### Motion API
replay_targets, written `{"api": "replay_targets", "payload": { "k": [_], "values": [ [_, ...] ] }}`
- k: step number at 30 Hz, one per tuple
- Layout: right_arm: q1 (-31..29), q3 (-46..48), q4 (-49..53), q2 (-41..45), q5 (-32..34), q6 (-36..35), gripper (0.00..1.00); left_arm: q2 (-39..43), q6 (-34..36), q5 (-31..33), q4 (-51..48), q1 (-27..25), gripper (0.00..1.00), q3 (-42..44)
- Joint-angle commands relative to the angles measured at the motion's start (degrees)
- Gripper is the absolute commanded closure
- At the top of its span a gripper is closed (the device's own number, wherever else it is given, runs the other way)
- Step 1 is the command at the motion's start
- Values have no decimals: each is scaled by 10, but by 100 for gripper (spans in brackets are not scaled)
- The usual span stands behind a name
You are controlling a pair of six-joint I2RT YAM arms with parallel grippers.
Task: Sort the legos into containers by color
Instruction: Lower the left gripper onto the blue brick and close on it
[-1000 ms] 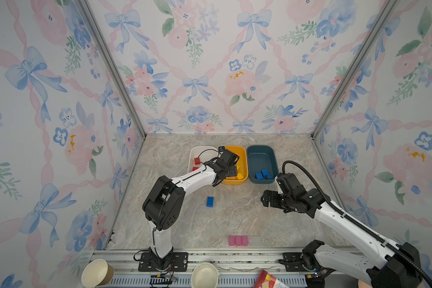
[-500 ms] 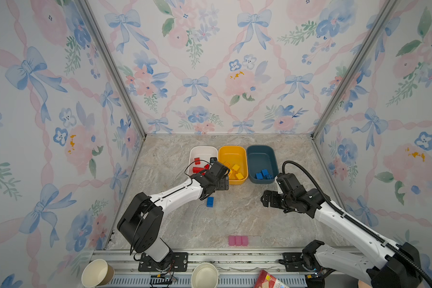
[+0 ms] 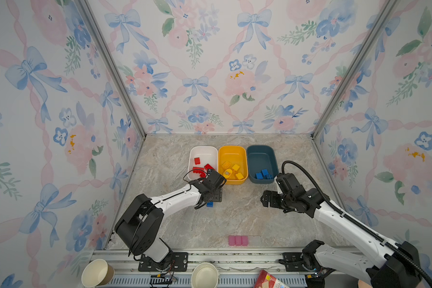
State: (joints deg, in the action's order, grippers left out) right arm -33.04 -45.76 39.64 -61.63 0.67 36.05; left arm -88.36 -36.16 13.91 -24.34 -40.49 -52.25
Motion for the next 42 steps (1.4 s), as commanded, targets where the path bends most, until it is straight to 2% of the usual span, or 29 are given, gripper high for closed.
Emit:
{"api": "replay_targets", "payload": {
  "k": [1, 20, 33, 42],
  "values": [
    [-6, -13, 13, -2, 7, 7, 3, -19, 2, -7, -12, -2, 22, 7],
    [-6, -12, 11, -5, 10, 6, 3, -71, 0, -21, -12, -1, 41, 12],
    [-5, -14, 11, -6, 10, 4, 3, -60, -9, -18, -12, 0, 60, 14],
    [-5, -16, 12, -4, 11, 4, 3, -49, -14, -18, -12, 0, 68, 19]
  ]
}}
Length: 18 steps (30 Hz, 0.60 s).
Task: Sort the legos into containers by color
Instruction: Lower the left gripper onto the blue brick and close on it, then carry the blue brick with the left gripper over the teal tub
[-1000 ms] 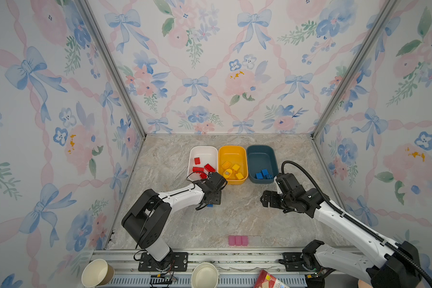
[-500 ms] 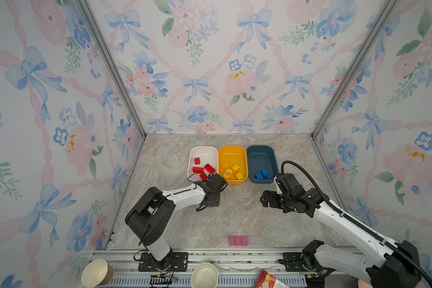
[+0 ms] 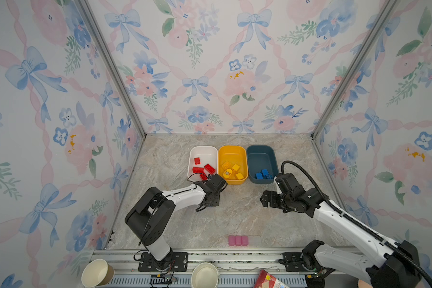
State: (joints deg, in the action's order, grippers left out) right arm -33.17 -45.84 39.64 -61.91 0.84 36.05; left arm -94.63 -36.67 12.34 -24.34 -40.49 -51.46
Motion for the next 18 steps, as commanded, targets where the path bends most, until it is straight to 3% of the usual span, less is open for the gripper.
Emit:
{"api": "replay_targets", "payload": {
  "k": [1, 9, 18],
  "values": [
    [-4, -15, 13, -1, 9, 4, 3, 15, -10, -3, -12, 0, 69, 11],
    [-3, -12, 16, 4, 11, 4, 3, 35, -14, -8, -13, -2, 76, 9],
    [10, 2, 24, 23, 14, 7, 3, 70, -18, -23, -15, -32, 76, -41]
  ]
}}
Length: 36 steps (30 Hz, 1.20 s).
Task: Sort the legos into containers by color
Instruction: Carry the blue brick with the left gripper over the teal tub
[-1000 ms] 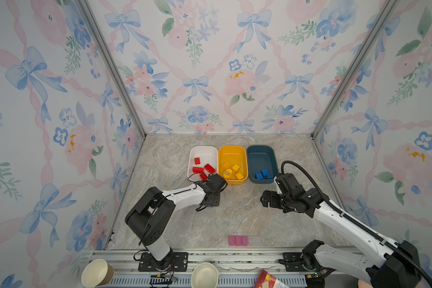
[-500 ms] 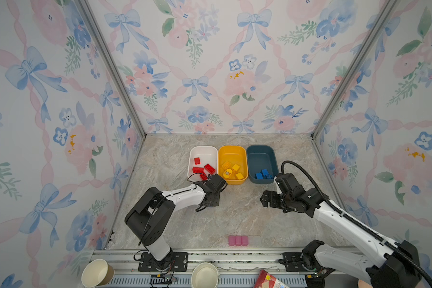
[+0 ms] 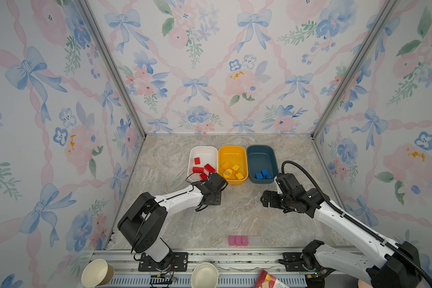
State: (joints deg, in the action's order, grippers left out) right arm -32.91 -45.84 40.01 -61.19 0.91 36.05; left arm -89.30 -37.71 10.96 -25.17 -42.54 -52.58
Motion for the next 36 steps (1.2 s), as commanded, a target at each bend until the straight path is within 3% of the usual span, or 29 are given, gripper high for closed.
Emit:
{"api": "replay_targets", "payload": {
  "k": [1, 14, 28, 36],
  "values": [
    [12, 3, 23, 19, 12, 6, 3, 16, -7, -11, -7, -17, 76, -43],
    [60, 14, 43, 61, -4, 1, 3, -113, 18, -24, -5, -60, 77, -270],
    [81, 27, 45, 80, -13, 1, 3, -314, 43, -52, -5, -68, 78, -526],
    [87, 28, 49, 82, -16, 1, 3, -411, 46, -51, -5, -68, 79, -622]
  ]
}}
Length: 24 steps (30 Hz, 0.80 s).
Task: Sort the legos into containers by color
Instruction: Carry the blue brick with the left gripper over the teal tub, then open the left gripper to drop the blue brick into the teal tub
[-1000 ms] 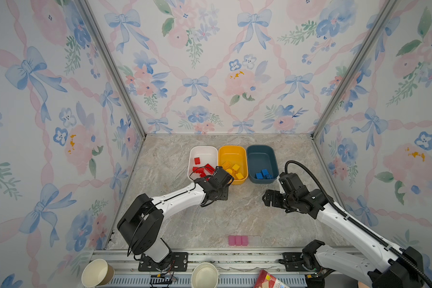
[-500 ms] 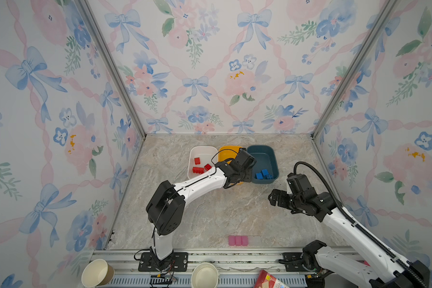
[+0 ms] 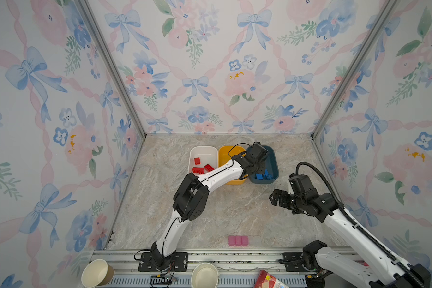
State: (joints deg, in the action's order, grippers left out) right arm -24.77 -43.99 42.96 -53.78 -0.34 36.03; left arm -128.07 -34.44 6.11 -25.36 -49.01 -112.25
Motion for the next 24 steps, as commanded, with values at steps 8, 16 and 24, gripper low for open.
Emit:
{"api": "replay_targets", "payload": {
  "k": [8, 16, 24],
  "values": [
    [10, 7, 24, 11, -5, -17, 3, -66, 19, 13, -4, 0, 75, -54],
    [12, 2, 23, 6, -7, -18, 3, -56, 20, 16, -3, 1, 42, -52],
    [12, 0, 22, 4, -7, -20, 3, -18, 23, 23, -3, 1, 37, -29]
  ]
}}
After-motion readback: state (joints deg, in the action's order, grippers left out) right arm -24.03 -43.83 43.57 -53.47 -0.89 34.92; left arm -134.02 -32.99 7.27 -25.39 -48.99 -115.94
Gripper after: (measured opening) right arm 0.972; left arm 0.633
